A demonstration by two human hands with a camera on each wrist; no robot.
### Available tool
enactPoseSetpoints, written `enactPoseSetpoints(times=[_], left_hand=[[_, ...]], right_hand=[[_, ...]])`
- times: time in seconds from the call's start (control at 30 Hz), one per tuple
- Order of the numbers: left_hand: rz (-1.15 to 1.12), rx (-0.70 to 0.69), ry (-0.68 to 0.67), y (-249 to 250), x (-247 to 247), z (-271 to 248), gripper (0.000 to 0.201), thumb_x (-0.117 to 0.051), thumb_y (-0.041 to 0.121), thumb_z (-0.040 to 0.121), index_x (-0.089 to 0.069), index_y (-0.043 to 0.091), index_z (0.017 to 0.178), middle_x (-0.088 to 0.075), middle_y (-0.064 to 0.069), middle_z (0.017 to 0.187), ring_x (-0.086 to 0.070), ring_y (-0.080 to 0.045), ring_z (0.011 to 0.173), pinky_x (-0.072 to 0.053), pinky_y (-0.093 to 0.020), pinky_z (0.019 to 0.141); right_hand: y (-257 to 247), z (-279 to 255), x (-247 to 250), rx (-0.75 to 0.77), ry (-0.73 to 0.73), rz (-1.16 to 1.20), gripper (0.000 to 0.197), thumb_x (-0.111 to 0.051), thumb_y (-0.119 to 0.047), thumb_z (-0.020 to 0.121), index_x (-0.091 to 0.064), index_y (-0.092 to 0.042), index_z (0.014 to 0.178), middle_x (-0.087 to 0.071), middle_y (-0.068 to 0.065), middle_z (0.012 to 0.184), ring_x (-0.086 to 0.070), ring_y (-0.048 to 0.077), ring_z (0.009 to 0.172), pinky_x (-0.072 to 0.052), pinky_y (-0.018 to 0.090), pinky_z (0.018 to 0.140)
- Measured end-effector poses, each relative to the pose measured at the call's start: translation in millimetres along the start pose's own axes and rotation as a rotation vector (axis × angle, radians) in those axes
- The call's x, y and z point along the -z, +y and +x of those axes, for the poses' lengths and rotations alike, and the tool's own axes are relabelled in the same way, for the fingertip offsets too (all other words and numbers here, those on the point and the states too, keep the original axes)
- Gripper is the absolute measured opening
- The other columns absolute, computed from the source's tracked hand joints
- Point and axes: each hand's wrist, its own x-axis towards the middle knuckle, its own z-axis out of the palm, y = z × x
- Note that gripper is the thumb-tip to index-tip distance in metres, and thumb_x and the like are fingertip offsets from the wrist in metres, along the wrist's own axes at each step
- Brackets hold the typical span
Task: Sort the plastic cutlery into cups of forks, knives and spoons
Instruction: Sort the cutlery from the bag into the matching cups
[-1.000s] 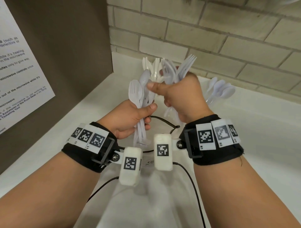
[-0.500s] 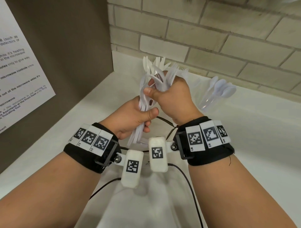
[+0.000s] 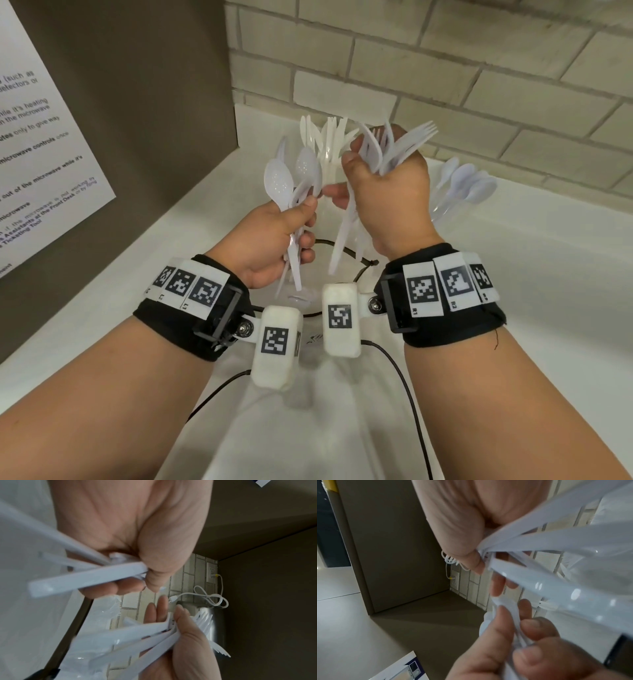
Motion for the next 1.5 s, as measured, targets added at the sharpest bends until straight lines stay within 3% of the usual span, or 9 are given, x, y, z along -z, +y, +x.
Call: enactPoseSetpoints(times=[0.1,0.23,0.37,0.53,0.77,0.93,1.1,1.3,1.5], left_hand=[[-0.033,-0.002,-0.014,0,1,1,0.023,-0.053,0.029,0.096,-0.054,0.015,0.114,-0.053,-0.001,0.082,-0.043,-0.01,0.057,-0.038,-0.025,0.057],[-0.042,-0.001,-0.051,2,1,3,0.02,-0.052,0.027,0.096,-0.059,0.019,0.113,-0.064,0.0,0.089,-0.047,-0.009,0.059,-0.038,-0.026,0.061],[-0.146,0.06,-0.114,3,1,2,0.018,-0.048,0.031,0.097,-0.064,0.024,0.097,-0.06,0.007,0.076,-0.046,-0.009,0.062,-0.036,-0.026,0.063],[-0.279,0.082,-0.144,6,3,2,0.028,-0.043,0.04,0.098,-0.064,0.022,0.097,-0.06,0.002,0.085,-0.05,-0.011,0.068,-0.034,-0.028,0.063],[-0.36,0.01,-0.266,9,-6,-6,0.049,-0.031,0.038,0.101,-0.076,0.019,0.094,-0.072,-0.005,0.099,-0.071,-0.018,0.085,-0.056,-0.028,0.066],[-0.333,-0.019,-0.285,2,-1,-1,0.055,-0.023,0.045,0.101,-0.064,0.013,0.116,-0.066,-0.01,0.119,-0.062,-0.023,0.113,-0.051,-0.035,0.095],[-0.301,-0.03,-0.274,1,2,2,0.059,-0.024,0.048,0.099,-0.047,0.009,0.137,-0.053,-0.017,0.138,-0.054,-0.029,0.124,-0.049,-0.04,0.097],[-0.193,-0.01,-0.069,3,2,3,0.024,-0.043,0.024,0.1,-0.064,0.012,0.102,-0.065,-0.006,0.091,-0.06,-0.016,0.076,-0.051,-0.032,0.06],[-0.149,-0.006,0.094,6,0,2,0.013,-0.049,0.021,0.098,-0.062,0.019,0.101,-0.052,0.002,0.07,-0.046,-0.01,0.06,-0.043,-0.03,0.062]], right_hand=[[1,-2,4,0.009,-0.092,-0.159,0.012,-0.062,-0.006,0.088,-0.059,-0.018,0.088,-0.059,-0.002,0.072,-0.058,0.01,0.042,-0.056,0.031,0.051],[7,-5,1,0.023,-0.204,-0.219,0.016,-0.067,-0.006,0.086,-0.064,-0.009,0.102,-0.064,-0.002,0.078,-0.065,0.001,0.059,-0.044,0.013,0.046],[12,-6,-1,0.05,-0.245,-0.379,0.013,-0.07,-0.017,0.084,-0.067,-0.013,0.096,-0.067,-0.001,0.086,-0.067,0.018,0.085,-0.053,0.026,0.071],[15,-7,1,0.013,-0.333,-0.434,0.018,-0.074,-0.018,0.08,-0.068,-0.014,0.097,-0.065,-0.007,0.078,-0.062,0.011,0.076,-0.047,0.02,0.066],[18,-11,-5,0.004,-0.374,-0.409,0.027,-0.079,-0.027,0.076,-0.072,-0.014,0.098,-0.073,0.002,0.089,-0.069,0.015,0.084,-0.057,0.032,0.08],[21,-11,-4,-0.003,-0.366,-0.402,0.022,-0.071,-0.022,0.084,-0.07,-0.014,0.103,-0.072,0.004,0.096,-0.067,0.018,0.09,-0.052,0.026,0.08],[27,-10,-5,0.0,-0.342,-0.398,0.019,-0.067,-0.023,0.086,-0.068,-0.01,0.099,-0.067,-0.001,0.08,-0.064,0.016,0.075,-0.048,0.025,0.066],[28,-6,2,-0.08,-0.33,-0.25,0.015,-0.064,-0.02,0.089,-0.067,-0.006,0.094,-0.066,0.003,0.072,-0.052,0.004,0.05,-0.041,0.022,0.051],[22,6,22,-0.182,-0.231,-0.044,0.014,-0.062,-0.021,0.091,-0.066,-0.007,0.093,-0.068,0.005,0.069,-0.049,0.016,0.049,-0.041,0.026,0.047]])
